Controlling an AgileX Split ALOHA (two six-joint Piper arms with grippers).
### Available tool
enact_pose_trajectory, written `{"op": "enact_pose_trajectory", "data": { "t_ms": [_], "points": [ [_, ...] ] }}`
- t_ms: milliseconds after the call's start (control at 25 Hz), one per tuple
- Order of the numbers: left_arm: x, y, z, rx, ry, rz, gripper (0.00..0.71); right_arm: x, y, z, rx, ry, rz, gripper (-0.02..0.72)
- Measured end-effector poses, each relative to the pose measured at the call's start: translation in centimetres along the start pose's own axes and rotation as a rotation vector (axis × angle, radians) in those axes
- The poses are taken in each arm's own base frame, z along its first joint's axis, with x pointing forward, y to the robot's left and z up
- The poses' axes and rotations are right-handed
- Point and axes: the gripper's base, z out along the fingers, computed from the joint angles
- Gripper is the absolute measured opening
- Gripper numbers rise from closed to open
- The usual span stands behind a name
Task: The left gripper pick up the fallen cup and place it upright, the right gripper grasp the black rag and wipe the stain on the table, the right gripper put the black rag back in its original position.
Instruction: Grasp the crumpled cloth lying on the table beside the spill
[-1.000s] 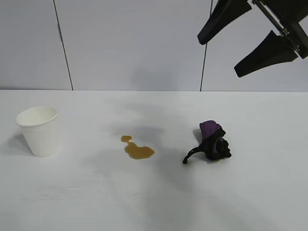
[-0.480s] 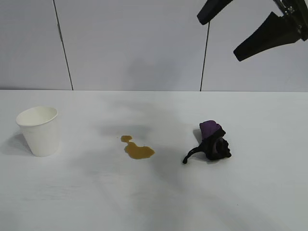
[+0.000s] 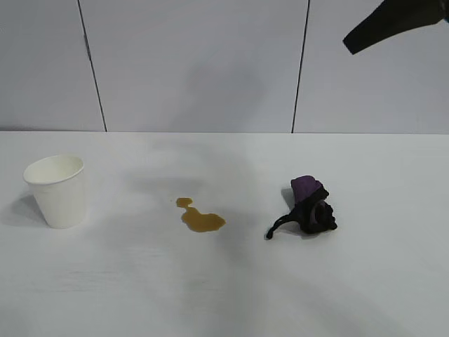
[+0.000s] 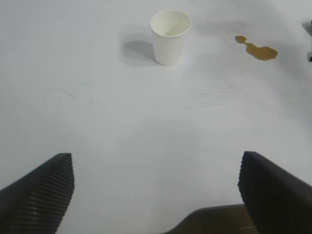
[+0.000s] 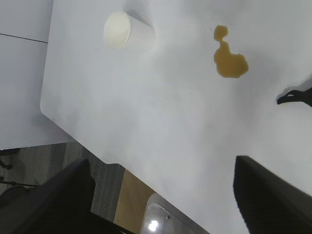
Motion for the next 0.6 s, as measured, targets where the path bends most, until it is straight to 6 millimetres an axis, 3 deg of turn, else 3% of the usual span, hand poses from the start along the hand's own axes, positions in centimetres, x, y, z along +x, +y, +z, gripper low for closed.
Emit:
{"op": "enact_pose_trajectory", "data": {
  "t_ms": [320,600],
  "points": [
    [0.0,0.1,0.0,-0.006,0.001,0.002,0.660,0.0,-2.6,-0.5,0.298,0.050,0.011,0.558],
    [0.0,0.1,0.0,-0.006,0.001,0.001,0.660,-0.7,-5.3,3.1,0.321,0.151,0.086,0.558]
  ]
}}
